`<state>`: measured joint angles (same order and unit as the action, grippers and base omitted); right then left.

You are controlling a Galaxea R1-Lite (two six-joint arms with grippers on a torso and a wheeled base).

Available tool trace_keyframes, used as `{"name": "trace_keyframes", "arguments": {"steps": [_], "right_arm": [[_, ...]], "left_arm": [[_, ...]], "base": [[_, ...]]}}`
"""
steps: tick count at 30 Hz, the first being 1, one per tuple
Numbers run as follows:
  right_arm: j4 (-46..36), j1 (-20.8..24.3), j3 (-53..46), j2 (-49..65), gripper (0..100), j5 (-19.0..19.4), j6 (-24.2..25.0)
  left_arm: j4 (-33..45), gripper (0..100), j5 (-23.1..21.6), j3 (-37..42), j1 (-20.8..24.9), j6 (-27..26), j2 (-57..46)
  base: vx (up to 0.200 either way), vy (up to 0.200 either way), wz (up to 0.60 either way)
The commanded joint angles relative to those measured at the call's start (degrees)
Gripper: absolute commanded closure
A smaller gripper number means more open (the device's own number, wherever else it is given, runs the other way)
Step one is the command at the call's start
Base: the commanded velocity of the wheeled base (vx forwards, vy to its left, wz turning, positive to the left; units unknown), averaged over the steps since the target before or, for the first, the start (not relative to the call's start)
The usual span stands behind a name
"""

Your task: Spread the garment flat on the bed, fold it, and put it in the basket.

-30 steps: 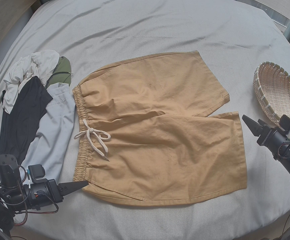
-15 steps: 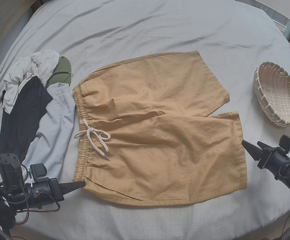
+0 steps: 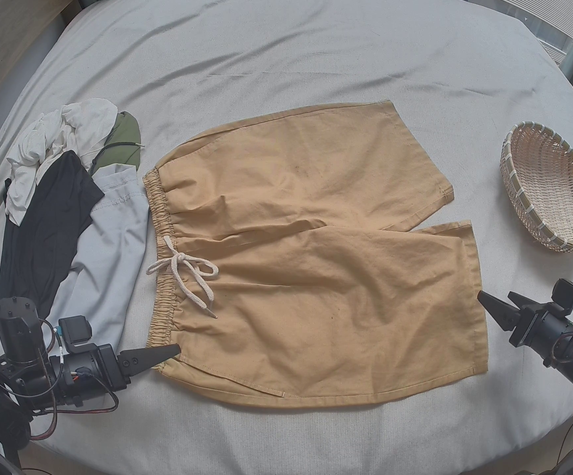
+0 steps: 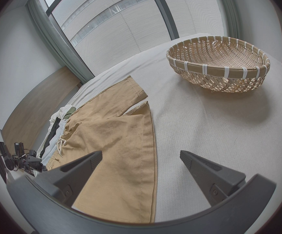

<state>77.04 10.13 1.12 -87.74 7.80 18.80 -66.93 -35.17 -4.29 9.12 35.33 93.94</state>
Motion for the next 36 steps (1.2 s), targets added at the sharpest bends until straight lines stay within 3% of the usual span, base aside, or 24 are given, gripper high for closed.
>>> {"name": "trace_keyframes", "arguments": {"steps": [1,14,20,23,25,31,36], "right_arm": [[0.12,-0.02,-0.42,0.02,0,0.02,0.01],[-1.37,0.59,-1.12,0.99,0,0.02,0.80],[-12.71,3.58,-1.12,6.26,0,-0.07,3.26],[-23.87,4.90,-1.12,11.97,0,-0.07,3.35],[-27.03,4.90,-1.12,13.73,0,0.02,3.35],[-29.32,4.72,-1.12,14.26,0,0.20,3.61],[-27.65,4.99,-0.86,7.32,0,0.11,3.79]], "left_arm": [[-0.05,100,0.01,-0.63,0.02,0.09,0.37],[0.04,100,0.01,-0.63,0.20,0.00,0.81],[0.04,100,-0.16,0.69,0.20,-0.08,0.54],[0.04,100,-0.07,1.04,0.20,-0.08,0.54],[-0.05,100,-0.07,1.04,0.11,-0.08,0.54],[-0.05,100,-0.07,1.04,0.20,-0.08,0.45],[-0.05,100,-0.07,1.21,0.29,-0.08,0.28]], "base": [[0.000,0.000,0.00],[0.000,0.000,0.00],[0.000,0.000,0.00],[0.000,0.000,0.00],[0.000,0.000,0.00],[0.000,0.000,0.00],[0.000,0.000,0.00]]}}
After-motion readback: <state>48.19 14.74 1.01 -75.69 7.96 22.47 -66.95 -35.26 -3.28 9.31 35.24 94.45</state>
